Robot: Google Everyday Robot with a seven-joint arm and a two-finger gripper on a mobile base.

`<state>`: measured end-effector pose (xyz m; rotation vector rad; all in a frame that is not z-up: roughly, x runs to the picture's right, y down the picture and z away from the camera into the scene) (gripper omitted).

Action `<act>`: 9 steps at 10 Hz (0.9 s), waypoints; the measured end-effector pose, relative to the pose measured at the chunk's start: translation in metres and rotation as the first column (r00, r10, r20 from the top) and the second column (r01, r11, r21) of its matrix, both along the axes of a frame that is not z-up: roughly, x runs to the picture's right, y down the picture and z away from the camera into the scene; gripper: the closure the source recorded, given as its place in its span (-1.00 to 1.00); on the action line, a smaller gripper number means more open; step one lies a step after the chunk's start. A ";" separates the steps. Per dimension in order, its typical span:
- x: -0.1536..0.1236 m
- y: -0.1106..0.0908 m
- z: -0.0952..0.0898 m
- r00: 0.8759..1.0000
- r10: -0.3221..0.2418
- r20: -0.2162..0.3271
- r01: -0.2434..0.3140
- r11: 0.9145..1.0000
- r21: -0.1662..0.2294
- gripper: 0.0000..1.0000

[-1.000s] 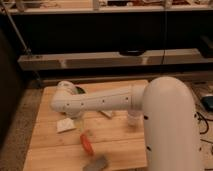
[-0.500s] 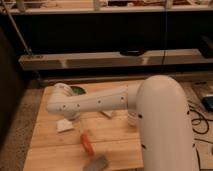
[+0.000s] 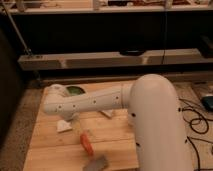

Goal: Place the white sponge in the ceramic bowl

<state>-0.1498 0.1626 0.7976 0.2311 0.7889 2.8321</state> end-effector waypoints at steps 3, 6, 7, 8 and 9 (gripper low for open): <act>-0.003 -0.005 -0.004 0.999 0.008 0.042 -0.008 1.000 0.000 -0.60; -0.020 0.000 -0.006 0.942 0.129 0.310 -0.110 0.991 -0.078 -0.60; -0.031 0.012 -0.010 0.902 0.152 0.405 -0.115 0.987 -0.115 -0.60; -0.036 0.023 -0.011 0.884 0.159 0.440 -0.110 0.985 -0.135 -0.60; -0.036 0.031 -0.008 0.876 0.166 0.453 -0.108 0.983 -0.150 -0.60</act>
